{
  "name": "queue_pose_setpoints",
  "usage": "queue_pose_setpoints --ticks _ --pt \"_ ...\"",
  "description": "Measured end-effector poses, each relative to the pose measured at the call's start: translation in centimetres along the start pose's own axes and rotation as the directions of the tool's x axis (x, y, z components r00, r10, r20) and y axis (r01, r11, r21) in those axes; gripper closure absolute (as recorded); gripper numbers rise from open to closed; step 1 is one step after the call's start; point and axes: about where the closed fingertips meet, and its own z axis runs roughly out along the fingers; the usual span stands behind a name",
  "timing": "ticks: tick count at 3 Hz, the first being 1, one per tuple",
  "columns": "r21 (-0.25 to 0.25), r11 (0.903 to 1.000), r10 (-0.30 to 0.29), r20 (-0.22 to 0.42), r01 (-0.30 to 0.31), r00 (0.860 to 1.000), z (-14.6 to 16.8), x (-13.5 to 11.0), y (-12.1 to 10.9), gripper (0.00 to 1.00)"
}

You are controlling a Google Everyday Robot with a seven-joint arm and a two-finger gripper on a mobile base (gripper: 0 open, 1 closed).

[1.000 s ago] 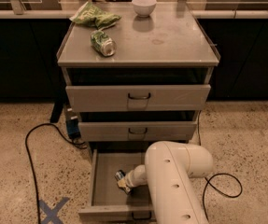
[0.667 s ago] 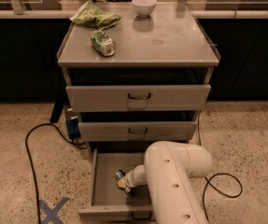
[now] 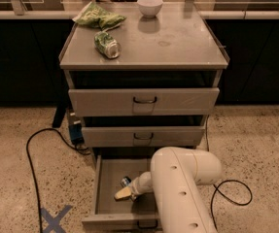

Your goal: Place redbull can into bottom drawer

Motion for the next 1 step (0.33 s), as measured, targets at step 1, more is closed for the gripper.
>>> queue_pose_setpoints --ticks 1 --pt "0.0 1.0 0.0 0.0 0.0 1.0 0.0 0.0 0.0 0.0"
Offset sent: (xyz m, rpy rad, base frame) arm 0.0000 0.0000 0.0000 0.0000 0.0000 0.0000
